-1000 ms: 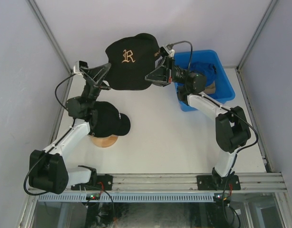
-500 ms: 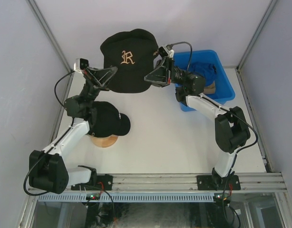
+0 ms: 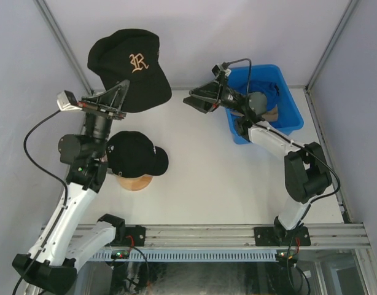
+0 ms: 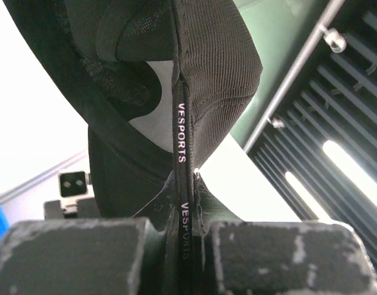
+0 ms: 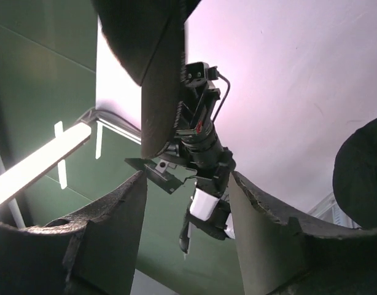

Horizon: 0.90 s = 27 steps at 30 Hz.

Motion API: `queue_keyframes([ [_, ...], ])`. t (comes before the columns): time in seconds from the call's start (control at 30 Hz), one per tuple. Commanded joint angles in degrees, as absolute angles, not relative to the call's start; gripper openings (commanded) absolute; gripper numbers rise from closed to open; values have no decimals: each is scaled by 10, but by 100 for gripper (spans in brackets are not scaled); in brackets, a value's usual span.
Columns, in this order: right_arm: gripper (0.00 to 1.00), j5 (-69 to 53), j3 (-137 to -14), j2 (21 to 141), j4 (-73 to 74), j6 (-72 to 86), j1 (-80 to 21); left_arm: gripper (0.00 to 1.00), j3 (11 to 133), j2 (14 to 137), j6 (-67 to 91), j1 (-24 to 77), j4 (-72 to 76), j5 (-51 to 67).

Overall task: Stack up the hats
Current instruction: Adjust the hat.

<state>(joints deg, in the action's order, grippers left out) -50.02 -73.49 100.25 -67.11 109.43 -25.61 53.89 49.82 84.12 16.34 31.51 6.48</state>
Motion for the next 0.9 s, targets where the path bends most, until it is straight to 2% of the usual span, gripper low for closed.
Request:
queue_keyframes([
  [0.0, 55, -478, -735, 960, -609, 1011, -291, 0, 580, 492, 750, 224, 189, -142],
  [0.17, 57, -459, -729, 962, -622, 1023, -306, 0, 612, 506, 705, 294, 176, -269],
  [0.4, 58, -475, -736, 958, -602, 1044, -300, 0, 618, 506, 671, 308, 164, -288],
  [0.53, 59, -473, -736, 963, -586, 1083, -308, 0, 616, 503, 619, 303, 201, -258],
  [0.67, 61, -490, -738, 955, -546, 1101, -315, 0, 627, 511, 595, 256, 223, -144],
  [0.87, 60, -467, -724, 926, -500, 1135, -333, 0, 616, 503, 535, 232, 263, -63],
])
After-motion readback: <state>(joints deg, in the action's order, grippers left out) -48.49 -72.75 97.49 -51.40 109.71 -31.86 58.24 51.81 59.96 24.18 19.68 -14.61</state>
